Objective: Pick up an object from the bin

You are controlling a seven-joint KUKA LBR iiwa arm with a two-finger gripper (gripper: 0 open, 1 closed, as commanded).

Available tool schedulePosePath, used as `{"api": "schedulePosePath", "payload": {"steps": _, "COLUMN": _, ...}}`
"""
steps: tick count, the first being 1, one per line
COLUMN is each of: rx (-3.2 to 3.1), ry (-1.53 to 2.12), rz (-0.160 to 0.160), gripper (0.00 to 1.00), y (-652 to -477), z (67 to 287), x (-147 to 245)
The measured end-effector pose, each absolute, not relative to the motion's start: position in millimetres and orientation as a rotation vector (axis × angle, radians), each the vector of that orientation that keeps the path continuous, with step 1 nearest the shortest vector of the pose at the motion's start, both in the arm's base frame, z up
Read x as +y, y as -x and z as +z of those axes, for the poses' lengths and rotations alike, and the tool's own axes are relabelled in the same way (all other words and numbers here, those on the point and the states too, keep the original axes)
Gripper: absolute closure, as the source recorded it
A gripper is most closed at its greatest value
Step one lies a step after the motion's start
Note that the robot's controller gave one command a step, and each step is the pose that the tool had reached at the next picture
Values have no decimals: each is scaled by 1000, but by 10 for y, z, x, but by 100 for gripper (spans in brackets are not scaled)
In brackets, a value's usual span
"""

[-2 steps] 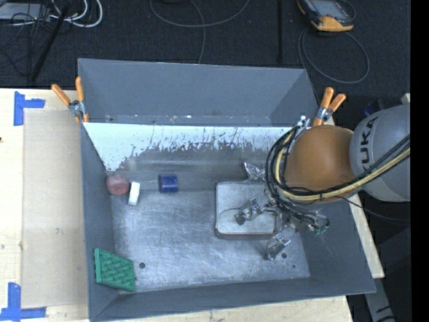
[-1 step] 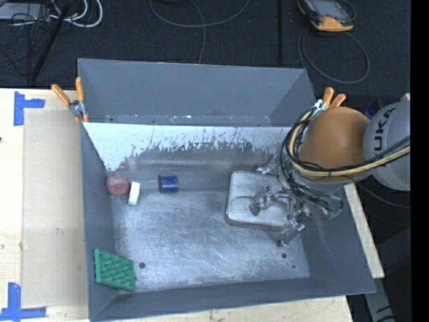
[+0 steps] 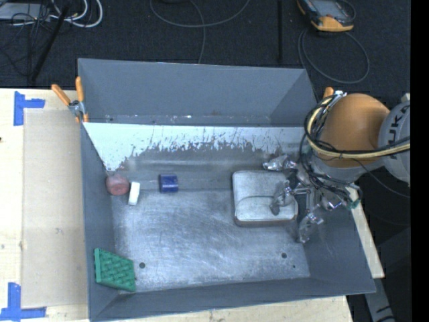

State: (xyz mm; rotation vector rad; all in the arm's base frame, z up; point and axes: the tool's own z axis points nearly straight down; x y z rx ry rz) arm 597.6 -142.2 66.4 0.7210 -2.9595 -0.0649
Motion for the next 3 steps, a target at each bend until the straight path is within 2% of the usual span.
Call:
{"api": "schedulePosePath", "payload": {"steps": 1, "rx": -3031, "ry": -642, "rz": -3, "gripper": 0, "y": -5819, "z": 719, "x": -806}}
{"api": "schedulePosePath", "payload": {"steps": 2, "rx": -3047, "ry": -651, "rz": -16, "gripper": 0, "y": -6171, "z": 1160, "x": -1191}}
{"api": "schedulePosePath", "payload": {"steps": 3, "rx": -3054, "ry": -533, "rz": -31, "gripper": 0, "y": -6127, "z": 1026, "x": -1281}}
